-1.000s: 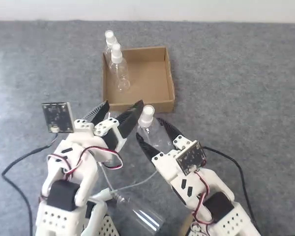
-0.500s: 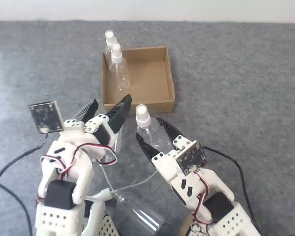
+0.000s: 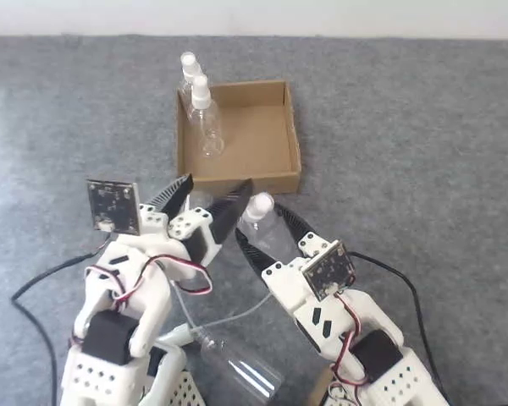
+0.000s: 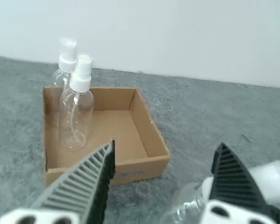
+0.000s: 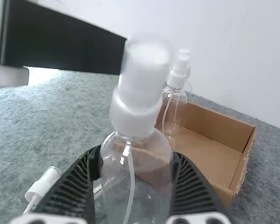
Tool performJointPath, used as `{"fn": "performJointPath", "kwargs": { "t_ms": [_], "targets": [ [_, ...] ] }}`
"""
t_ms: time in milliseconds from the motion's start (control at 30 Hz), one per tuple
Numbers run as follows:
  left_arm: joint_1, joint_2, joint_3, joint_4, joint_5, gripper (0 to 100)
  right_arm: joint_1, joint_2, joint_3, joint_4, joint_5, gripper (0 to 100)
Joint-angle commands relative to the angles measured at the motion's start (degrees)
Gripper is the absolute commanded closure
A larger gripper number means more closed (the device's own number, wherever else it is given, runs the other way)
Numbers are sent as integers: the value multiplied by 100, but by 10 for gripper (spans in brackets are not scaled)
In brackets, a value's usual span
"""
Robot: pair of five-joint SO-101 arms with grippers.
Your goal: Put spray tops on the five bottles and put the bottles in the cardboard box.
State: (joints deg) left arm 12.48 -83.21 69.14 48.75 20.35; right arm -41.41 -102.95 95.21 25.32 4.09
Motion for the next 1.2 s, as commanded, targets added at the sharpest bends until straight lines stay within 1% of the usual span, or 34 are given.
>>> {"fn": "performJointPath", "kwargs": {
  "t_ms": [0,200,333,433,600,933,1067,1167],
  "targets": [
    [273,-35,-13,141,-132,681,40,-101,123,-154,-44,989],
    [281,-35,-48,246,-141,681,48,-101,123,-145,-44,989],
    [651,-35,22,255,-563,681,48,-101,123,-136,-44,989],
    [695,-35,75,211,-440,681,48,-101,123,-119,-44,989],
    [422,-35,22,202,-431,681,48,-101,123,-92,-44,989],
    [-360,-35,-400,202,-431,681,48,-75,123,-84,-35,991],
    [-800,-35,-602,202,-466,681,48,-57,123,-84,-35,991],
    [-1310,-35,-629,202,-475,681,48,-48,123,-84,-35,991]
  ]
}}
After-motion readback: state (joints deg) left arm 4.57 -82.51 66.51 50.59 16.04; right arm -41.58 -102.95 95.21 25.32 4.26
